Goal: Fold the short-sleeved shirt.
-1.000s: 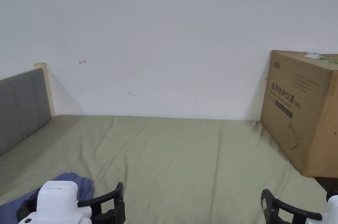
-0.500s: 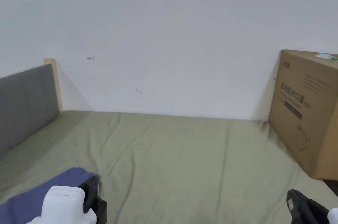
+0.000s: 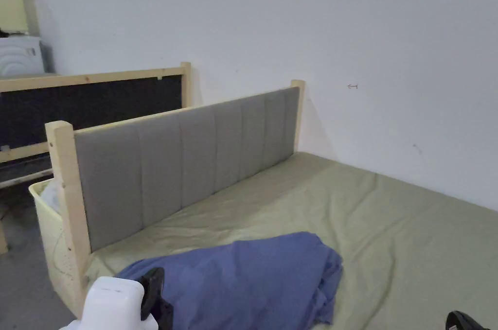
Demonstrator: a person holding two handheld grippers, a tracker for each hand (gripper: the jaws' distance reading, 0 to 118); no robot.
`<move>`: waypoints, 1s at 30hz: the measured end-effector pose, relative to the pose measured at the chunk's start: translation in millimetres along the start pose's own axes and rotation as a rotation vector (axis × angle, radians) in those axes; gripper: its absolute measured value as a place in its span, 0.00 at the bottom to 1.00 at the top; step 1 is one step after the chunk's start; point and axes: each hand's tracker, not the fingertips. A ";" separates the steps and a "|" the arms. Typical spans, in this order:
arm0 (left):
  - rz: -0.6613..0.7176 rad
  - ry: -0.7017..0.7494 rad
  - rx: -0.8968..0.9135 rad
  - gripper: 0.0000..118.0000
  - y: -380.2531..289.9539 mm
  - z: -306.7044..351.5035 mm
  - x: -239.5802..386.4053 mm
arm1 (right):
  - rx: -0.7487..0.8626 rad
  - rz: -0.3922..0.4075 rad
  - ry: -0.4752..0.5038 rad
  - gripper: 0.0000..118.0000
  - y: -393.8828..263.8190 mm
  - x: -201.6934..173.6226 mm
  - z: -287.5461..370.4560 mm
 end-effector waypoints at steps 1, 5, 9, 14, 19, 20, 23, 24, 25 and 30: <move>0.002 0.002 -0.007 0.01 -1.4 0.5 -3.2 | 0.000 0.011 0.008 0.00 0.7 -6.4 -3.7; 0.003 -0.015 -0.061 0.01 -12.5 -18.8 -0.8 | -0.026 0.008 0.025 0.00 -1.8 -6.4 -10.0; 0.000 -0.106 -0.130 0.01 -25.5 -66.9 24.1 | -0.083 -0.010 0.000 0.00 -13.0 18.4 -13.8; 0.008 -0.293 -0.240 0.01 -30.4 -174.6 83.0 | -0.153 -0.017 -0.067 0.00 -28.1 65.8 -29.0; -0.078 -0.458 -0.436 0.72 -40.5 -339.1 163.7 | -0.214 0.000 -0.109 0.00 -47.3 110.2 -54.2; -0.098 -0.472 -0.467 1.00 -41.8 -365.4 177.4 | -0.234 0.000 -0.113 0.00 -50.5 115.8 -57.8; -0.195 -0.472 -0.520 0.95 -57.6 -433.7 222.4 | -0.292 -0.002 -0.124 0.00 -64.7 133.1 -67.3; -0.244 -0.455 -0.552 0.95 -64.3 -455.0 235.9 | -0.307 -0.008 -0.125 0.00 -69.7 138.8 -69.2; -0.272 -0.451 -0.563 0.95 -63.2 -476.4 251.7 | -0.324 -0.019 -0.128 0.00 -74.6 145.0 -70.7; -0.318 -0.381 -0.709 0.80 -99.8 -548.2 286.5 | -0.374 -0.055 -0.155 0.00 -90.5 173.7 -73.6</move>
